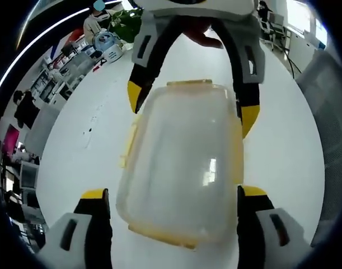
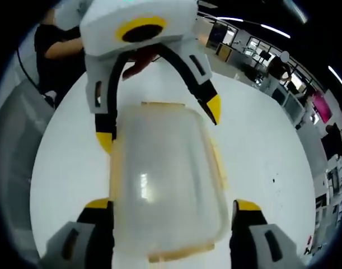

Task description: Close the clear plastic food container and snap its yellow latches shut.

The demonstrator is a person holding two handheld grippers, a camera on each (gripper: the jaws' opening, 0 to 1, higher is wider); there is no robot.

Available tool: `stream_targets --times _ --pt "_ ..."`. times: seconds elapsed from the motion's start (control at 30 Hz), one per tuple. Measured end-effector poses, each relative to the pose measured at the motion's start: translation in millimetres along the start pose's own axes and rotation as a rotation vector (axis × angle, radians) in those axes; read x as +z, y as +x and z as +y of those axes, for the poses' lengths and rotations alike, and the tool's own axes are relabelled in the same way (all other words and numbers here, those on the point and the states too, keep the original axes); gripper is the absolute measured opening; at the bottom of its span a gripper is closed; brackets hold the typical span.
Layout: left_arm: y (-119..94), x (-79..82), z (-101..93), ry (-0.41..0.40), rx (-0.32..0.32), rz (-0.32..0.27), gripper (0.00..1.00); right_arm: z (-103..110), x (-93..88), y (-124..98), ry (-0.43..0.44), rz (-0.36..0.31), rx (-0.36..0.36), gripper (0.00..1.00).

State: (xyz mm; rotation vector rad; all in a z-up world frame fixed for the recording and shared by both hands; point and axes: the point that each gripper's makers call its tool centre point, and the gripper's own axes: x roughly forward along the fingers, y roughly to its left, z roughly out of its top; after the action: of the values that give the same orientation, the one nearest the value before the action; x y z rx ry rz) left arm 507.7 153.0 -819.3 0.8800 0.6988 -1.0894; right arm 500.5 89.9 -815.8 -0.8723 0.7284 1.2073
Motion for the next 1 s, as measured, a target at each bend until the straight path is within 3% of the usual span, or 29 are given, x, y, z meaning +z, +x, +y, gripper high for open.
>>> stream_targets --times 0.27,0.53,0.77,0.87,1.0 --pt "-11 -11.0 -12.7 -0.050 0.005 -0.010 0.93 9 -4.8 -15 0.071 -0.040 -0.028 0.87" --pt "-29 -19.8 -19.7 -0.157 0.050 -0.053 0.92 23 -8.8 -28 0.179 -0.095 -0.068 0.87" --pt "-42 -31.6 -36.0 -0.211 0.073 -0.050 0.91 36 -8.3 -37 0.240 -0.126 -0.104 0.87" --pt "-51 -31.0 -44.9 -0.248 0.097 -0.085 0.91 43 -8.5 -43 0.268 -0.150 -0.130 0.87" --pt "-60 -36.4 -56.6 -0.249 0.110 -0.088 0.90 54 -9.1 -49 0.299 -0.172 -0.147 0.88"
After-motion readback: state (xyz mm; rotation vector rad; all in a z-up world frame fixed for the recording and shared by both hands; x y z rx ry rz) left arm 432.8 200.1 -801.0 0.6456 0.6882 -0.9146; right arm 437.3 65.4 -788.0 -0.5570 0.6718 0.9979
